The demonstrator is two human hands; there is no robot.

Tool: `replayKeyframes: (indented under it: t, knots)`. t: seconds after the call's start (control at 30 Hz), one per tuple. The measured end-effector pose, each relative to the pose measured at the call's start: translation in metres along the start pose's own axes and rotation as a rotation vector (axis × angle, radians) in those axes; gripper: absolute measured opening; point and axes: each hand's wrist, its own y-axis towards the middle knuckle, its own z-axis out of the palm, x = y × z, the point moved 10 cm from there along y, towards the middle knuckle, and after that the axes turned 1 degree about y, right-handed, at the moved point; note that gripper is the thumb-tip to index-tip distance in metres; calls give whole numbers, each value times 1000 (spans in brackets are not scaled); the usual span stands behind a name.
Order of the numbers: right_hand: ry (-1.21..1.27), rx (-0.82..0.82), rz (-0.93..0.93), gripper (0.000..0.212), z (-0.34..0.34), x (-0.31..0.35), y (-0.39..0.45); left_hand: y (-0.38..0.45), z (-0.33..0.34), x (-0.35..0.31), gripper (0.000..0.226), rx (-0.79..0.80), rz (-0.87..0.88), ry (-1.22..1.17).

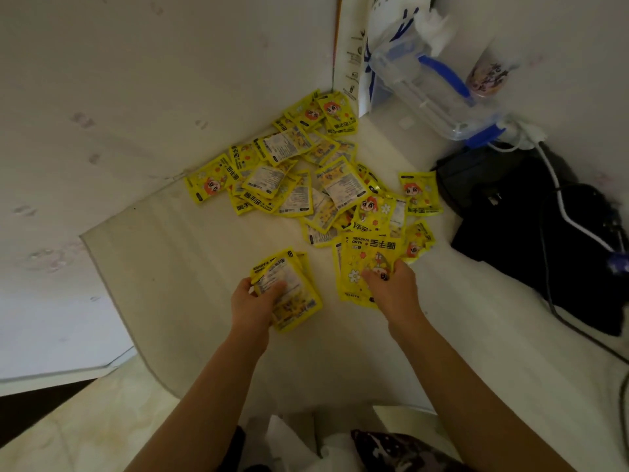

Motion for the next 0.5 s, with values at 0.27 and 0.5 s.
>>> replayKeyframes:
  t: [0.27, 0.5]
  knots:
    - [107, -114, 133, 26, 10, -62, -64, -11, -33, 27, 20, 119, -7, 111]
    - [223, -223, 242, 24, 28, -117, -148, -29, -70, 40, 20, 270, 36, 297]
